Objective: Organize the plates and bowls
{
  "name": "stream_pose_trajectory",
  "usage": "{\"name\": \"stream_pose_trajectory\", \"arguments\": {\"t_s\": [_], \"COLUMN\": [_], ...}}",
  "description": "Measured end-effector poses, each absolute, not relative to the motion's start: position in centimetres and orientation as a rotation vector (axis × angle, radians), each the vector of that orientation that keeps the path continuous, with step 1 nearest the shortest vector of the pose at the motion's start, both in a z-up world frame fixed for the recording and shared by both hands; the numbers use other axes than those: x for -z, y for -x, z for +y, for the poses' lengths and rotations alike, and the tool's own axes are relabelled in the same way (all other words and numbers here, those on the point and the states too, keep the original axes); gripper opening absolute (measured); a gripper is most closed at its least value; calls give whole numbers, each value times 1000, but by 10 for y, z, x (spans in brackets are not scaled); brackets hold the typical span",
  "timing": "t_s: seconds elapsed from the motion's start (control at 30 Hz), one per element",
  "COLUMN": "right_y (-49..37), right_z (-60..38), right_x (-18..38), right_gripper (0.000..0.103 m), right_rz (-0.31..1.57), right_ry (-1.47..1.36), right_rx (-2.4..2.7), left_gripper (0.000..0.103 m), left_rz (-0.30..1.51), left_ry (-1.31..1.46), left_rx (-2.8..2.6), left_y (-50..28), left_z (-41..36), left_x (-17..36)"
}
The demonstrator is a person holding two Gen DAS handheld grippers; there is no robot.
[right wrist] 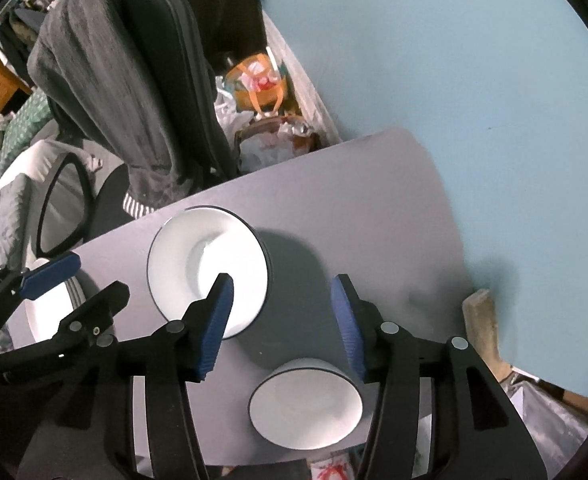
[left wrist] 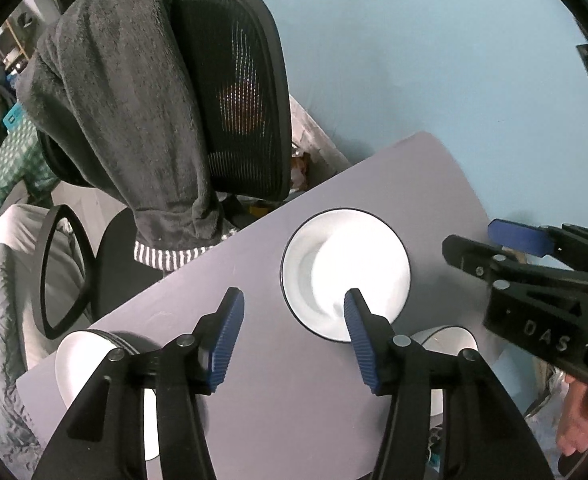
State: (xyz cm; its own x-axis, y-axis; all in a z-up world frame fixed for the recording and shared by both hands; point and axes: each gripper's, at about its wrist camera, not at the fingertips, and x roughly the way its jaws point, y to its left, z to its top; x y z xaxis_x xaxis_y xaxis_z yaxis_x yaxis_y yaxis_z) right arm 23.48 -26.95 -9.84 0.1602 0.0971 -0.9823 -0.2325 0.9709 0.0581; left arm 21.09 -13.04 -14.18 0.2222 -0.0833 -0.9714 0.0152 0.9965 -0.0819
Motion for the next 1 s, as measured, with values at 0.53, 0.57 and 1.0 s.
{"name": "stream_pose_trajectory", "arguments": {"t_s": [0.53,0.57,1.0], "right_y": [-196,-193,-152], "right_z": [-289,-290,-296], "right_x": [41,38,-1], "right_gripper": [56,56,56], "right_rz": [1259,1253,1176], "right_ry": [65,62,8], "right_rx": [-211,-208,-187], "left_gripper": [57,59,64], "left_rz": [1235,1225,1144], "left_ry": [96,95,89], "left_rx": [97,99,157], "left_y": [-173,-170,-137], "left_z": [-129,-129,-131], "left_x": [88,85,52]}}
